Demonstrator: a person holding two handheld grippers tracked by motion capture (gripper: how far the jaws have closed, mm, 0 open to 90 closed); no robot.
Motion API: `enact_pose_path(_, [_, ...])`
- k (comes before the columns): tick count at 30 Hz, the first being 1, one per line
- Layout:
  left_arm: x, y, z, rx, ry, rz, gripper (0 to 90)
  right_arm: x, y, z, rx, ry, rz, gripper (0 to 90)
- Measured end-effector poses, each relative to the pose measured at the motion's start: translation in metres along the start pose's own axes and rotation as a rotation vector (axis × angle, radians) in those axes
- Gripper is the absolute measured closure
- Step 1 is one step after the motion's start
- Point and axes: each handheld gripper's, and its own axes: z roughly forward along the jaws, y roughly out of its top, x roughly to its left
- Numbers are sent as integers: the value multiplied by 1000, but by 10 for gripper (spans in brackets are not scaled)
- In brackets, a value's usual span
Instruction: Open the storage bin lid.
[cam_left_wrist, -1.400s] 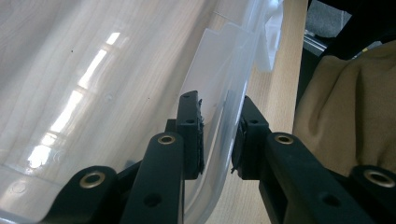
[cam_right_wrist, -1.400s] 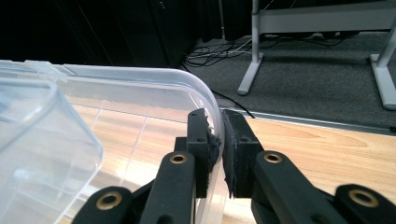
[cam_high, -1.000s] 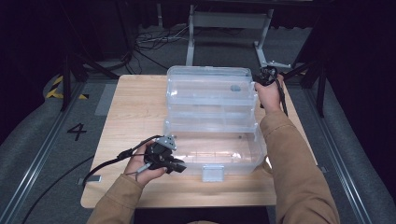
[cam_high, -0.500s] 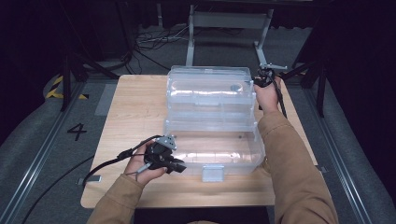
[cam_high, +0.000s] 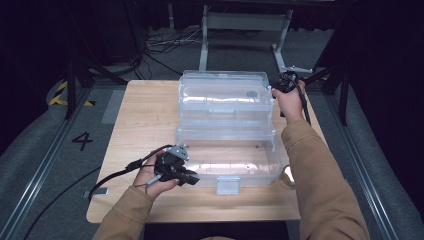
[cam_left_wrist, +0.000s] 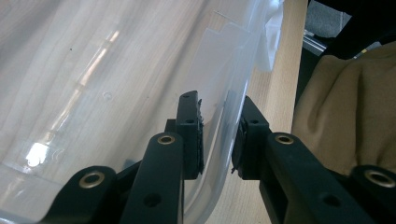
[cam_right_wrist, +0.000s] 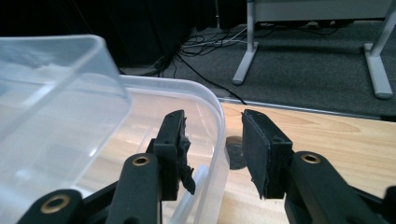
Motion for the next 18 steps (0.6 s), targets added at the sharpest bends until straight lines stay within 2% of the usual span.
enact_pose_path(5, [0,0,0,5,2,-6,756,1,7,-19,-4,11,-16,580])
enact_pose_path(10, [1,1,-1,6,-12,-4,743,2,8,-40,-42,30,-18,561])
enact_pose_path(12, [1,1,-1,7,-20,-5,724,3,6,-51,-28,11,-51,553])
enact_pose_path(13, [1,2,-2,8,-23,-5,714,4,6,-55,-2,9,-70,539])
enact_pose_path(14, [1,2,-2,8,-23,-5,709,4,6,-55,-2,9,-70,539])
enact_pose_path(16, [1,1,-7,4,-29,-6,707,7,7,-68,56,28,-75,499])
enact_pose_path(18, [2,1,-13,-17,-25,-6,701,11,9,-81,58,30,-82,463])
